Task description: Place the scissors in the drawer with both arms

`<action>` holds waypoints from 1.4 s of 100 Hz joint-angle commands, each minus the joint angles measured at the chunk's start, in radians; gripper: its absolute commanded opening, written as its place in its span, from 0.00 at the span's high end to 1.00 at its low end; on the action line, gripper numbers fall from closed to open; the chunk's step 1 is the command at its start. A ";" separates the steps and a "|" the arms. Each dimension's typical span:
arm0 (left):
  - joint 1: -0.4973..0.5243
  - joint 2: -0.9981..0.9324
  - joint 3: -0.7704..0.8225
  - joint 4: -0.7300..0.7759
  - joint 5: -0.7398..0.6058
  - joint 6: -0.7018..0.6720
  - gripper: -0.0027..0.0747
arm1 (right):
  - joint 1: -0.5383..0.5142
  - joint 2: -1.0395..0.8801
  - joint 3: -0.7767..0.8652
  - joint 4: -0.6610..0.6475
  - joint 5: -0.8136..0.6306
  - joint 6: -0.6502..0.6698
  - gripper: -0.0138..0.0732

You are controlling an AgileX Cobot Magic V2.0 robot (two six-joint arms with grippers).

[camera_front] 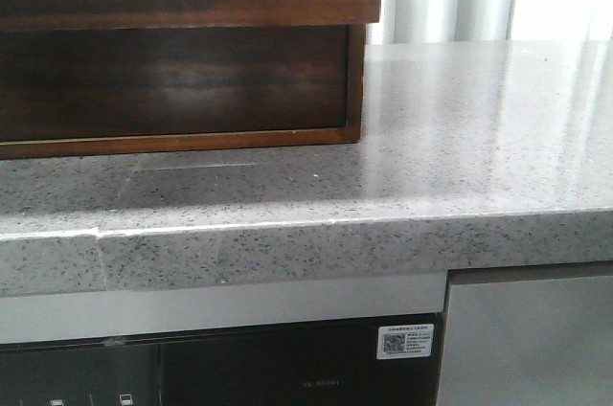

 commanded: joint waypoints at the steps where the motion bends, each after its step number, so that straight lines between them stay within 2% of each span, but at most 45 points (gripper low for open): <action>1: -0.001 0.011 -0.011 -0.144 -0.054 0.098 0.99 | -0.004 0.011 -0.026 0.008 -0.072 0.003 0.92; 13: 0.001 0.011 0.005 -0.443 -0.058 0.501 0.99 | -0.004 0.011 -0.026 0.008 -0.072 0.003 0.92; 20: 0.001 0.011 0.015 -0.572 -0.059 0.608 0.99 | -0.004 0.011 -0.026 0.008 -0.072 0.003 0.92; 30: 0.001 0.006 0.041 -0.678 -0.057 0.677 0.99 | -0.004 0.011 -0.026 0.008 -0.072 0.003 0.92; 51: 0.017 -0.036 0.136 -0.741 -0.053 0.678 0.99 | -0.004 0.011 -0.026 0.008 -0.072 0.003 0.92; 68: 0.060 -0.036 0.134 -0.773 0.071 0.678 0.99 | -0.004 0.011 -0.026 0.008 -0.072 0.003 0.92; 90: 0.140 -0.036 0.136 -0.775 0.138 0.668 0.99 | -0.004 0.011 -0.026 0.008 -0.072 0.003 0.92; 107: 0.139 -0.036 0.136 -0.762 0.246 0.588 0.99 | -0.004 0.011 -0.026 0.008 -0.072 0.003 0.92; 127: 0.139 -0.036 0.136 -0.762 0.381 0.586 0.99 | -0.004 0.011 -0.026 0.008 -0.072 0.003 0.92; 140: 0.139 -0.036 0.136 -0.762 0.383 0.588 0.99 | -0.004 0.011 -0.026 0.008 -0.072 0.003 0.92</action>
